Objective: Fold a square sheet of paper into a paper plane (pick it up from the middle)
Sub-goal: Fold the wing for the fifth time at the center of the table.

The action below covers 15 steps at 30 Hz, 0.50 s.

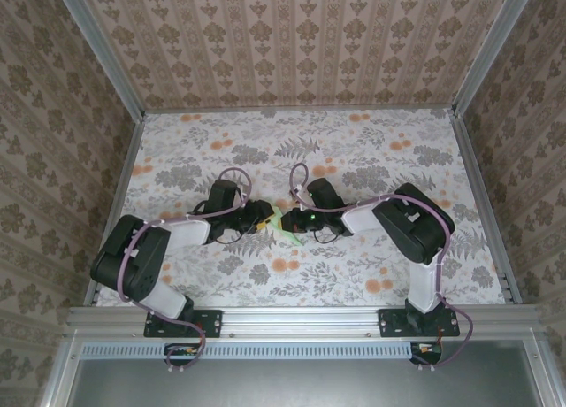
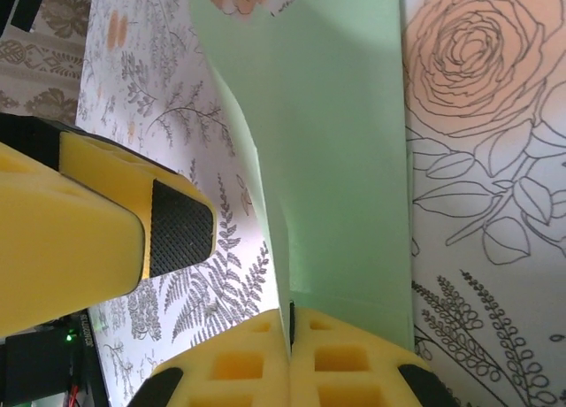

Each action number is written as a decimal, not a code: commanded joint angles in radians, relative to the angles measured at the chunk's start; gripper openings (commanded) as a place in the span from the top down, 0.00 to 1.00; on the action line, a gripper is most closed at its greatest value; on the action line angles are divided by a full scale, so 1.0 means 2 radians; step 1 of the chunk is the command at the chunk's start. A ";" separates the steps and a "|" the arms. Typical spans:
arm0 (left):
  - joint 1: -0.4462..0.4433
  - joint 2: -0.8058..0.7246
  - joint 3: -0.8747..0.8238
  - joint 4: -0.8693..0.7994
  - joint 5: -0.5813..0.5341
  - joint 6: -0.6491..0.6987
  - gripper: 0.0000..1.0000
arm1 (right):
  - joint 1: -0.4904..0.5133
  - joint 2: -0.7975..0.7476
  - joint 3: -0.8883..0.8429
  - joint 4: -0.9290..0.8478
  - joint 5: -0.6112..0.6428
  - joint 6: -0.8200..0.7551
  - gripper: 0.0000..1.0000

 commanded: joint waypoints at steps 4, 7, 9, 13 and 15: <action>-0.003 0.013 -0.004 0.022 0.010 -0.003 0.61 | -0.003 0.015 0.017 -0.013 -0.016 0.000 0.96; -0.003 0.019 -0.002 0.027 0.013 -0.002 0.61 | -0.003 0.016 0.020 -0.023 -0.015 -0.004 0.96; -0.004 0.026 0.001 0.028 0.015 -0.002 0.61 | -0.003 0.017 0.022 -0.028 -0.014 -0.006 0.96; -0.005 0.039 0.005 0.037 0.018 -0.004 0.62 | -0.004 0.019 0.025 -0.034 -0.016 -0.007 0.96; -0.005 0.045 0.008 0.040 0.018 -0.004 0.62 | -0.004 0.020 0.028 -0.038 -0.017 -0.008 0.96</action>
